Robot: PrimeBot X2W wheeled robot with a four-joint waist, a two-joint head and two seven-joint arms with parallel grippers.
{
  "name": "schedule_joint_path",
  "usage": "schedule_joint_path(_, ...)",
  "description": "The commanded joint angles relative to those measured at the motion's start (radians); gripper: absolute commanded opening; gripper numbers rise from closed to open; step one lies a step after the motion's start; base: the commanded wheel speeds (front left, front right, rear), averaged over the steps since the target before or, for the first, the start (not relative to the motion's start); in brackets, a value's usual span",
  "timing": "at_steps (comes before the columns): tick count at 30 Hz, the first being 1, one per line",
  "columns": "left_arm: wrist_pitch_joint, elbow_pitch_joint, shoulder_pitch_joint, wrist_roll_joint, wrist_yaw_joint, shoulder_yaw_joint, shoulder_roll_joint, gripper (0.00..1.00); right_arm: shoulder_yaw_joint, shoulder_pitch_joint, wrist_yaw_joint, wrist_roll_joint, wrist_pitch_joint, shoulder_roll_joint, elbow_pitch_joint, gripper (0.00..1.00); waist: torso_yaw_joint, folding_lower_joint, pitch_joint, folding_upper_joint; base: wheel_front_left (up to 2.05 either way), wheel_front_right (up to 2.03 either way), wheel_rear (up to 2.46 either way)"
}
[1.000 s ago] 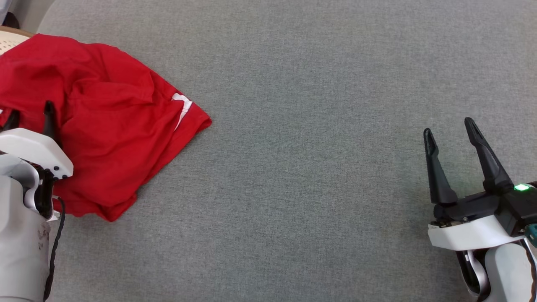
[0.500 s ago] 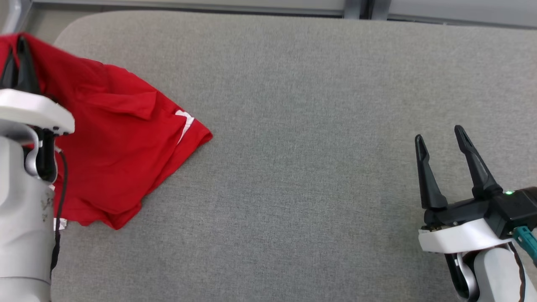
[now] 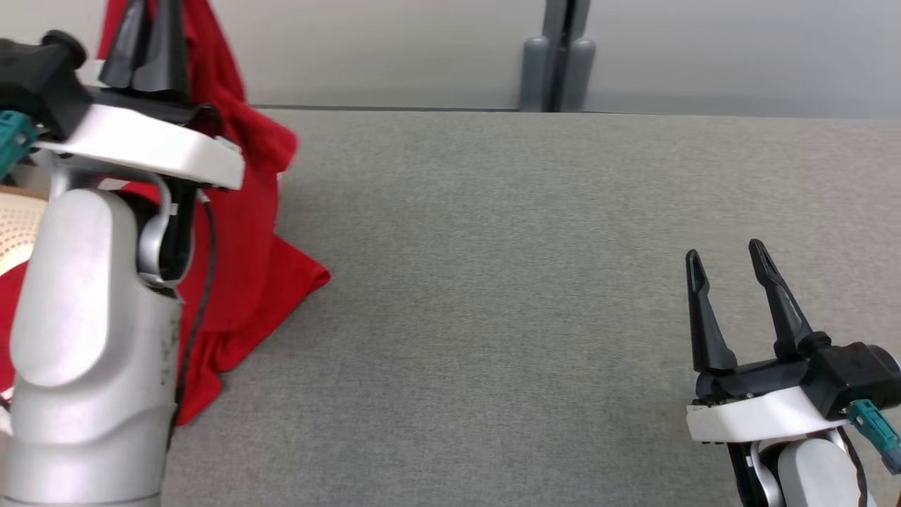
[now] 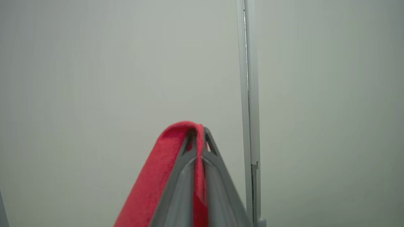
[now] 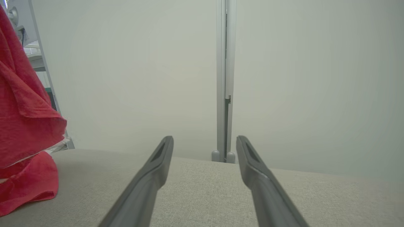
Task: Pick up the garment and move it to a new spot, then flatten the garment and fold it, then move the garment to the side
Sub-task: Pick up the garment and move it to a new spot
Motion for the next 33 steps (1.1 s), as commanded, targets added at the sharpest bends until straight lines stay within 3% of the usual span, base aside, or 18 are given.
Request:
schedule_joint_path(1,0.037,-0.052,0.019,0.011,0.007,-0.02,-0.011,0.0,-0.003,0.007,0.0,0.006,-0.003,0.003,-0.003,1.0,-0.038,0.0,-0.015,0.0,0.0,0.0,0.0)
schedule_joint_path(11,0.112,-0.148,0.007,0.035,0.026,-0.171,-0.084,0.0,-0.017,-0.019,0.0,0.013,-0.002,0.014,-0.015,1.0,-0.164,0.0,0.008,0.0,0.0,0.0,0.0)
schedule_joint_path(18,0.052,-0.019,-0.076,0.028,0.065,-0.343,-0.107,0.0,0.01,-0.06,0.0,0.07,-0.002,0.016,-0.016,1.0,-0.305,0.0,0.061,0.0,0.0,0.0,0.0)
schedule_joint_path(22,-0.014,0.08,-0.153,-0.038,0.112,-0.457,-0.108,0.0,0.044,-0.085,0.0,0.11,-0.002,0.016,-0.01,1.0,-0.391,0.0,0.093,0.0,0.0,0.0,0.0)
schedule_joint_path(23,-0.032,0.103,-0.171,-0.065,0.119,-0.486,-0.109,0.05,0.047,-0.088,0.0,0.12,-0.002,0.016,-0.009,1.0,-0.406,0.0,0.099,0.0,0.0,0.0,0.0)
schedule_joint_path(25,-0.06,0.157,-0.211,-0.093,0.146,-0.526,-0.107,0.63,0.059,-0.094,0.0,0.133,-0.002,0.016,-0.009,1.0,-0.43,0.0,0.112,0.0,0.0,0.0,0.0)
schedule_joint_path(26,-0.071,0.187,-0.23,-0.105,0.163,-0.539,-0.106,1.0,0.066,-0.096,0.0,0.137,-0.002,0.016,-0.009,1.0,-0.439,0.0,0.117,0.0,0.0,0.0,0.0)
schedule_joint_path(33,-0.111,0.351,-0.272,-0.179,0.201,-0.565,-0.107,1.0,0.043,-0.08,0.0,0.143,-0.002,0.017,-0.011,1.0,-0.418,0.0,0.13,0.0,0.0,0.0,0.0)
